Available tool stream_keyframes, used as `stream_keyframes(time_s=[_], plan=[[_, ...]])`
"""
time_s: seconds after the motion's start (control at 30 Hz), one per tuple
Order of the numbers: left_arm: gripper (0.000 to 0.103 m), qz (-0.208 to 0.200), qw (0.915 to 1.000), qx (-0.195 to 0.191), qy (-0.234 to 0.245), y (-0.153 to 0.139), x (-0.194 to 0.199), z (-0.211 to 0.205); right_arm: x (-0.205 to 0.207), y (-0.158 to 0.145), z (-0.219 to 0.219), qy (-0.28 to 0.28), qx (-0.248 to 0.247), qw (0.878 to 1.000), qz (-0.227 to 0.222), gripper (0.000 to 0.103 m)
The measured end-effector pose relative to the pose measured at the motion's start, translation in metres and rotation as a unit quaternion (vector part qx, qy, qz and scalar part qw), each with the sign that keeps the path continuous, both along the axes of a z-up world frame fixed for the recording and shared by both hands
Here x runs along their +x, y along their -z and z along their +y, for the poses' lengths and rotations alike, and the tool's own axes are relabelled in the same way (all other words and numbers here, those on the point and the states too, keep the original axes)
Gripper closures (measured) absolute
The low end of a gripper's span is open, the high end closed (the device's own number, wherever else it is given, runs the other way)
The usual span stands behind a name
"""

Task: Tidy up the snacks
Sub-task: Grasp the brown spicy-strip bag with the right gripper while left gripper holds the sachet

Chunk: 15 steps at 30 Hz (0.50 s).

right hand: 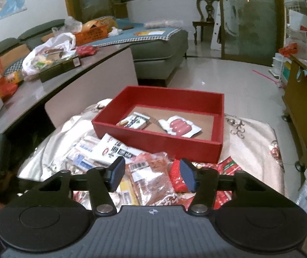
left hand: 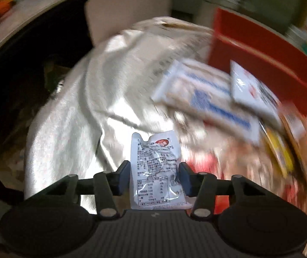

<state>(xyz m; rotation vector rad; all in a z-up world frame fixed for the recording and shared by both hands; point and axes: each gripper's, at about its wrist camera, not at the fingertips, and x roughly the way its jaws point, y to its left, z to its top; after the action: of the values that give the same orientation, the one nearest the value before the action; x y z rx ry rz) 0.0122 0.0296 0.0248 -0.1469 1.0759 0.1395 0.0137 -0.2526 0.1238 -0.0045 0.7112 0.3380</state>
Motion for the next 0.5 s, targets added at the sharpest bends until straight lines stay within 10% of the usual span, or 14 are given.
stream_keyframes(time_s=[0.2,0.4,0.5], plan=[[0.056,0.007,0.9964,0.002,0.084,0.006,-0.024,-0.003,0.004,0.017,0.014,-0.022,-0.026,0.999,0.018,0.043],[0.011,-0.011,0.9881,0.051,0.145,0.019,-0.033,-0.032,0.004,0.035,0.037,-0.064,-0.085,0.994,0.004,0.034],[0.026,-0.014,0.9880,0.032,0.151,0.017,-0.032,-0.029,0.012,0.038,0.049,-0.083,-0.101,0.991,-0.010,0.032]])
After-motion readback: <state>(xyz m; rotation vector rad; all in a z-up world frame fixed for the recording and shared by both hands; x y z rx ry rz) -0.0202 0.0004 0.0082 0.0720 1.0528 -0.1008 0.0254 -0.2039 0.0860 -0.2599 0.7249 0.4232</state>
